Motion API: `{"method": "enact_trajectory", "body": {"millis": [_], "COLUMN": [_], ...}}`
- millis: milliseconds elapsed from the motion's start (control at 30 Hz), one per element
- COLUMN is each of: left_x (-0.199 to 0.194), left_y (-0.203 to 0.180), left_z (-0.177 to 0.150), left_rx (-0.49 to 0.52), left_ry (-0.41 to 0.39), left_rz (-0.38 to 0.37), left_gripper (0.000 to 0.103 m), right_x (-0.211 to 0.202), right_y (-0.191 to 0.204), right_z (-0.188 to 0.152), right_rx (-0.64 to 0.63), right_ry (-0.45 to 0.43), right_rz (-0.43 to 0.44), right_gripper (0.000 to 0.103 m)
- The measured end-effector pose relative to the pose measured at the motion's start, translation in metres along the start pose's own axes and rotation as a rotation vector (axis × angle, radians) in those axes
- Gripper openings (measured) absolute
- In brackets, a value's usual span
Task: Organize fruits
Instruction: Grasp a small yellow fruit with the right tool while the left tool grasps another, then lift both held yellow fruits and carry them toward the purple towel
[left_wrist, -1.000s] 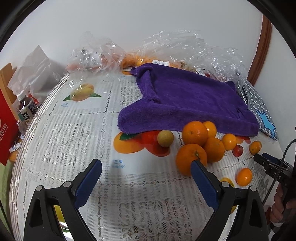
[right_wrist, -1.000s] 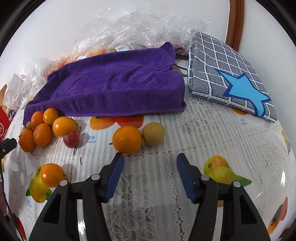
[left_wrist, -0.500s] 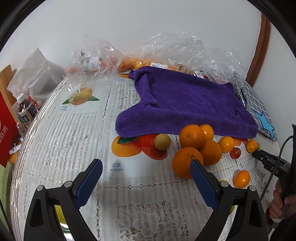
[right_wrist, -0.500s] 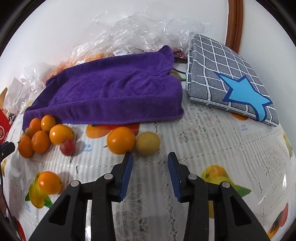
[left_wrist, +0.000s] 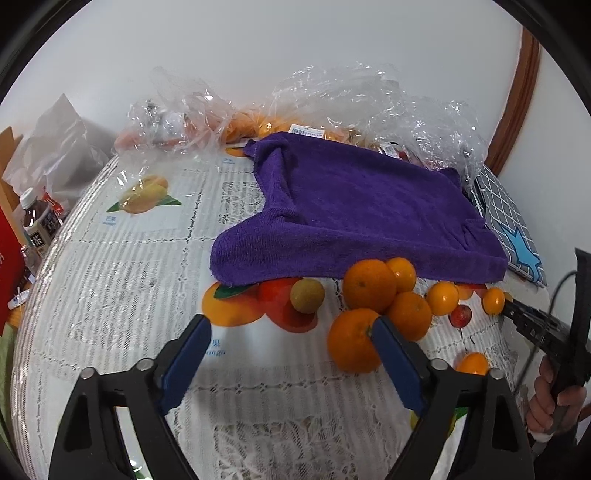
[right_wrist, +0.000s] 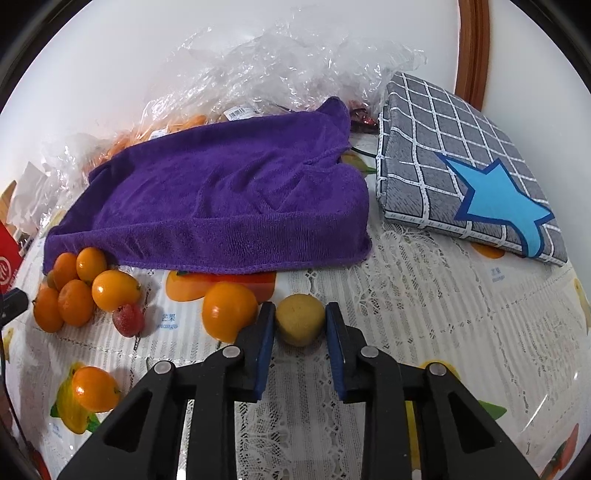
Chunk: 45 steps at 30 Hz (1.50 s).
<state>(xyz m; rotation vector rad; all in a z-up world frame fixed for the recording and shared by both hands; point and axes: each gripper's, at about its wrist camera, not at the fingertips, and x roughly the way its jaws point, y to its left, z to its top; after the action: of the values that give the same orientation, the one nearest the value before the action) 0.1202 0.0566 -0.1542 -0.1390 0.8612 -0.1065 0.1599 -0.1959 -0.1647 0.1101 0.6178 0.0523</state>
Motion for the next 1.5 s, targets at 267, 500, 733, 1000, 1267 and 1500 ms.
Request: {"method": "enact_trajectory", "body": {"millis": [267, 500, 733, 1000, 1267, 1500], "left_x": [0.013, 0.028, 0.041, 0.041, 0.041, 0.028], "left_y": [0.006, 0.002, -0.003, -0.003, -0.003, 0.006], "left_z": [0.019, 0.021, 0.017, 0.016, 0.017, 0.019], "left_rx": [-0.061, -0.043, -0.022, -0.015, -0.008, -0.042], "left_ry": [0.028, 0.069, 0.099, 0.094, 0.087, 0.054], "left_rz": [-0.055, -0.067, -0.072, -0.086, -0.087, -0.094], "left_gripper": [0.058, 0.042, 0.026, 0.025, 0.025, 0.023], "right_x": [-0.006, -0.008, -0.006, -0.005, -0.003, -0.009], "right_y": [-0.007, -0.007, -0.004, -0.001, 0.002, 0.0], "right_z": [-0.005, -0.004, -0.003, -0.005, -0.004, -0.005], "right_rx": [0.008, 0.018, 0.009, -0.009, -0.015, -0.005], "right_ry": [-0.001, 0.001, 0.014, 0.006, -0.005, -0.016], "right_rz": [0.007, 0.001, -0.002, -0.033, -0.042, -0.027], "right_gripper": [0.027, 0.027, 0.027, 0.027, 0.027, 0.027]}}
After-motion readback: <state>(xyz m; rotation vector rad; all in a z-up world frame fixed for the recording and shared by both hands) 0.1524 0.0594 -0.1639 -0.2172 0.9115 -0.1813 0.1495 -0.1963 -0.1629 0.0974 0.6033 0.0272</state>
